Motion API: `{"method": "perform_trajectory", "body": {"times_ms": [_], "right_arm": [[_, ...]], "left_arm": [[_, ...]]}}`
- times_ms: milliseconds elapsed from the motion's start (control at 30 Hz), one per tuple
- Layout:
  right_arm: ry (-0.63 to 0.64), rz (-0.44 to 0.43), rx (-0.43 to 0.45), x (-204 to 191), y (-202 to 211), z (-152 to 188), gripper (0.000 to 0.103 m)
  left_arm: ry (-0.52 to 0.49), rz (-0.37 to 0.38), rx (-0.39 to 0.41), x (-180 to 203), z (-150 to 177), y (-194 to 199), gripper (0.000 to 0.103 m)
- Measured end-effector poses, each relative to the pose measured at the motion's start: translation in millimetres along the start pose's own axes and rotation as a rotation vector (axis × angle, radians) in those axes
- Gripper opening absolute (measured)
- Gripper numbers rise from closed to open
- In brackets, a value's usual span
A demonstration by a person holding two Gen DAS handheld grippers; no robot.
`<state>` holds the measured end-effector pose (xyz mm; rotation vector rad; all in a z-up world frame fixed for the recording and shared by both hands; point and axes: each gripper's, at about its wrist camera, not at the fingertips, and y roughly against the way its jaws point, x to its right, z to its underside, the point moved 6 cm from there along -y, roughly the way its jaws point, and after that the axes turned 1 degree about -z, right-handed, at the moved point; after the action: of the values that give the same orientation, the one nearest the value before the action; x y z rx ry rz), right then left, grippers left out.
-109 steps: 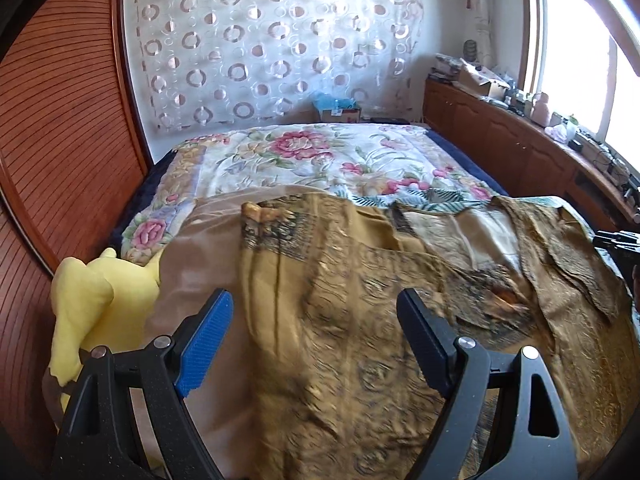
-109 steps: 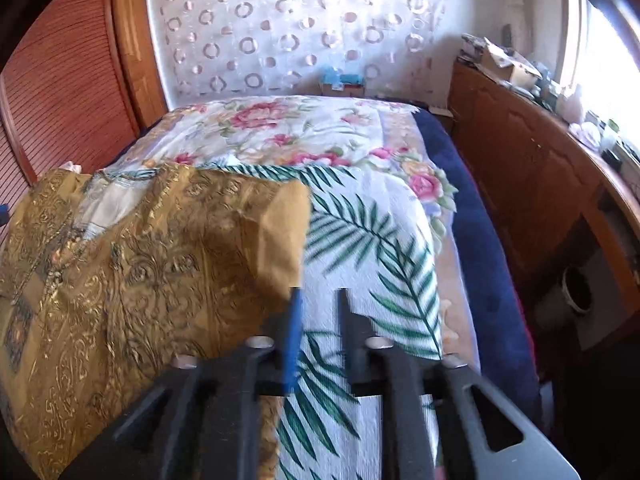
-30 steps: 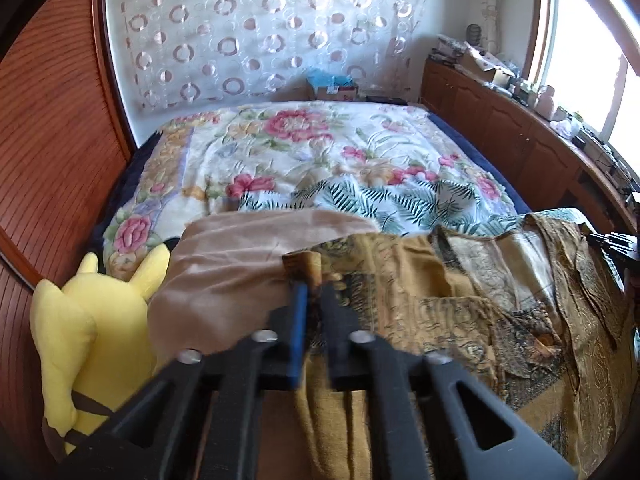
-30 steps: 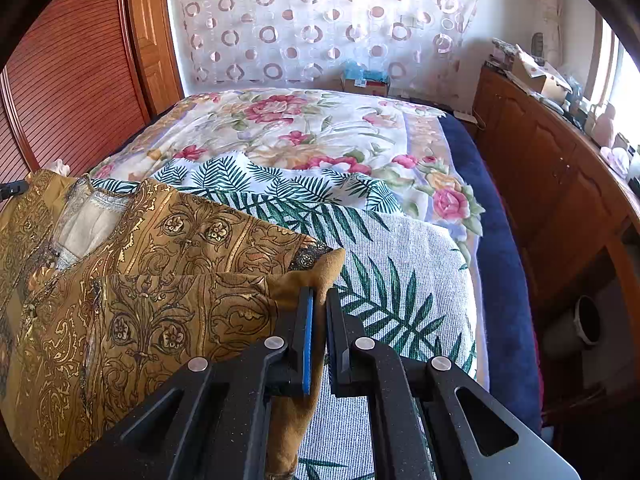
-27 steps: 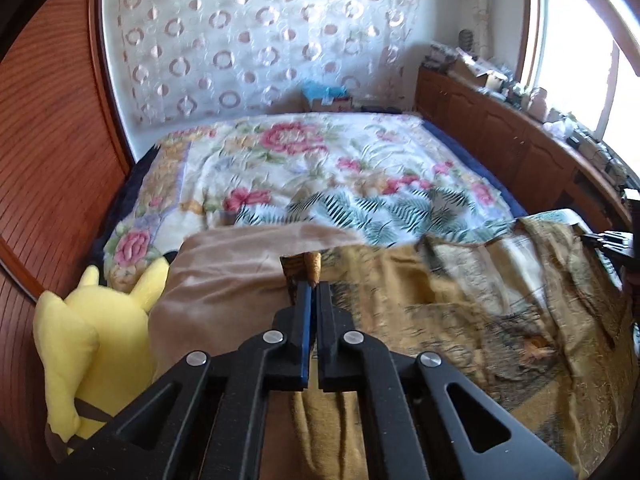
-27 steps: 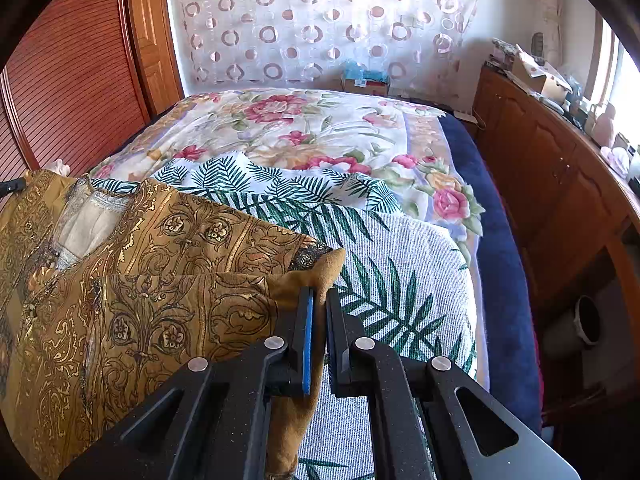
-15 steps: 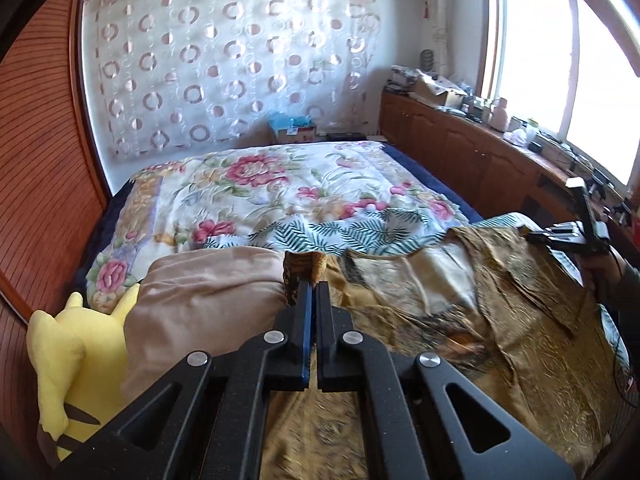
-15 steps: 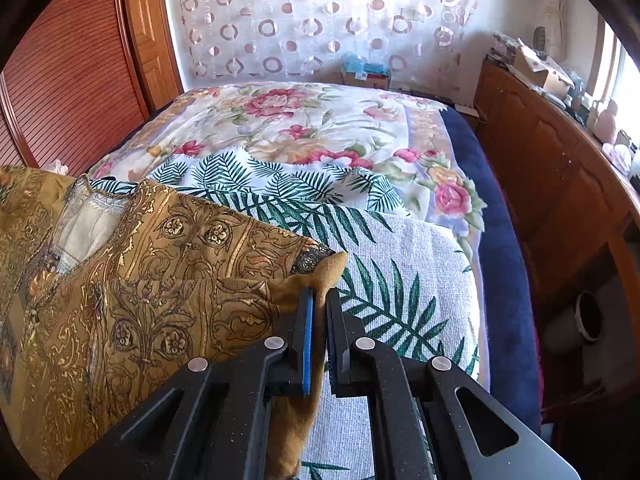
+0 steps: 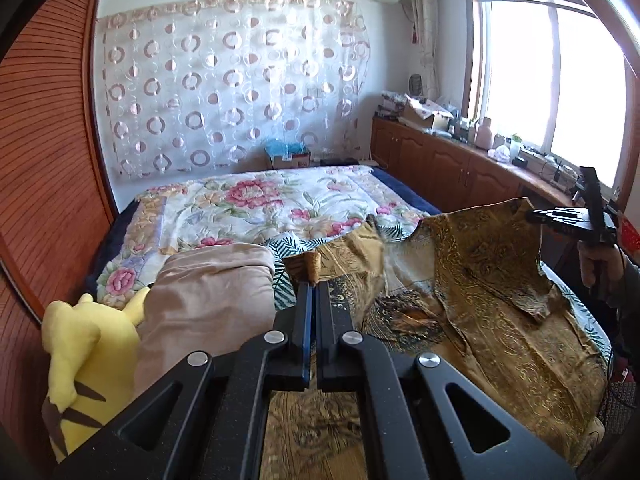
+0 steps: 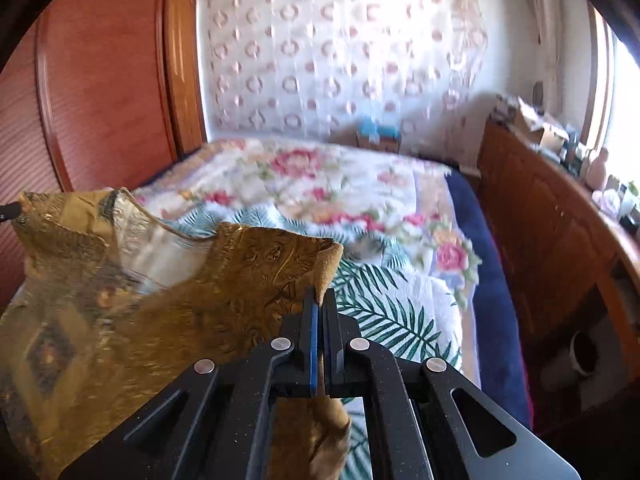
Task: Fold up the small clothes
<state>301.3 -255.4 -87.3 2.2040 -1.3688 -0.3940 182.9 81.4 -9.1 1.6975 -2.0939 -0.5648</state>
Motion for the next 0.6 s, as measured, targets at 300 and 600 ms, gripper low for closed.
{"method": "perform_trajectory", "body": {"times_ms": [300,600], "right_arm": [[-0.024,-0.03,0.057,-17,105,66,0.001],[-0.047,-0.041,-0.016,-17,179,134,0.001]], "left_arm": [[0.063,-0.05,0.034,-17,51,71,0.002],[0.164,-0.1,0.019,-46,104,113,0.002]]}}
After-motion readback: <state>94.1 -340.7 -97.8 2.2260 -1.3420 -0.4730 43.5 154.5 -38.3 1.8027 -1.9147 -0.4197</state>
